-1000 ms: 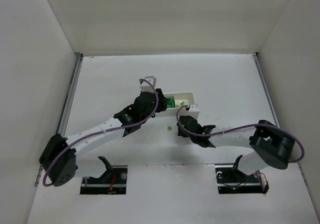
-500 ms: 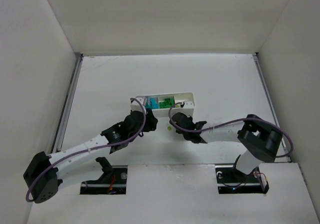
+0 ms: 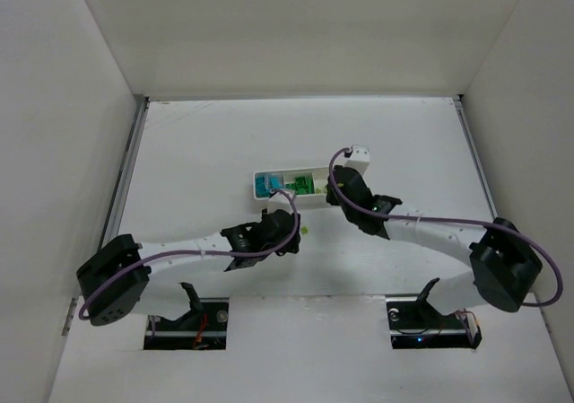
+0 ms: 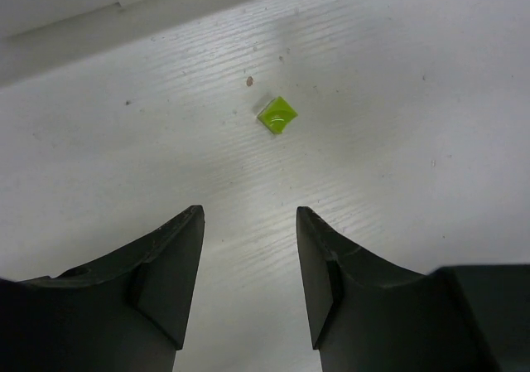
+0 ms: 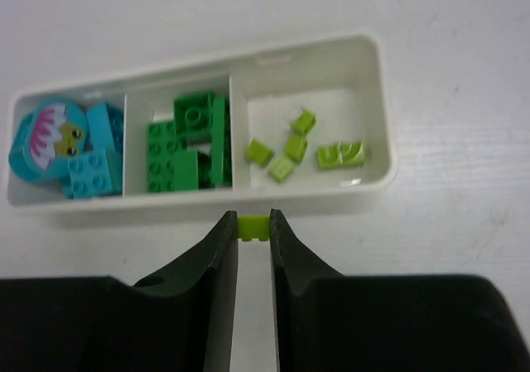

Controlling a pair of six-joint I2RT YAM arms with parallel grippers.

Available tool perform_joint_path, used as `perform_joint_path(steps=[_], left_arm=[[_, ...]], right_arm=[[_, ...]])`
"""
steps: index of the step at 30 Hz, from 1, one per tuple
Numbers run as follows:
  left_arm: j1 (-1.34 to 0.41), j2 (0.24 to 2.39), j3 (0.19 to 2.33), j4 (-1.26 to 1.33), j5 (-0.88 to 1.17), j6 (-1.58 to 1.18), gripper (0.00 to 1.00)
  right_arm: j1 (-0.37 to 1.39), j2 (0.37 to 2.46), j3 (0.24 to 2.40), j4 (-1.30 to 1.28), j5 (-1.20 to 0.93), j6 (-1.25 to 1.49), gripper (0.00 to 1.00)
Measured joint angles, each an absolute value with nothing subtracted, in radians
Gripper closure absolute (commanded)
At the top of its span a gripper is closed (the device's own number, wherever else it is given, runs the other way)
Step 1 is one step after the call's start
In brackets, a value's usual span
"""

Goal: Sort the legos into containers by color

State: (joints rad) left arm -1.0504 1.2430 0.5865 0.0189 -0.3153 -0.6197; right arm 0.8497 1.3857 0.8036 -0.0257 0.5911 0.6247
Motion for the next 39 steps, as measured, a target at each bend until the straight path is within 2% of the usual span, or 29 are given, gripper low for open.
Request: perform_joint_path(steps=[8,10,13,18,22,30,35,39], left_arm=[[-1.073,1.336,0.625,0.091,-0.324,-0.630,0.54],[-1.073,1.356,0.635,0.104,-0.324,-0.629,0.54],[-1.073,1.402,0.661,0.121,-0.326,-0.620,0.54],[-1.072,1.464,0.687,0.134,-0.329,-0.603,0.54],[-1.072,1.487,0.697,0.134,-0.338,-0.599,0.55],[-1.072,1.563,0.736,0.139,-0.376,-0.593,0.58],[-1.072,1.623,0.753,0.145,-0.410,-0.576,0.60],[-1.071,1.653,0.776,0.154,-0.434,-0.562,0.67]], right_arm=[[0.712,1.536,0.907,0.027,0.525,0.537,0.76],[0.692,1.573,0.933,0.033,0.503,0.526,0.71],[0.672,1.604,0.958,0.038,0.474,0.517,0.55],[0.668,1.596,0.968,0.046,0.448,0.503,0.52],[0.673,1.512,0.928,0.063,0.437,0.501,0.52],[0.733,1.214,0.704,0.106,0.436,0.532,0.52],[0.755,1.129,0.634,0.104,0.436,0.554,0.52],[0.755,1.102,0.610,0.106,0.436,0.563,0.52]])
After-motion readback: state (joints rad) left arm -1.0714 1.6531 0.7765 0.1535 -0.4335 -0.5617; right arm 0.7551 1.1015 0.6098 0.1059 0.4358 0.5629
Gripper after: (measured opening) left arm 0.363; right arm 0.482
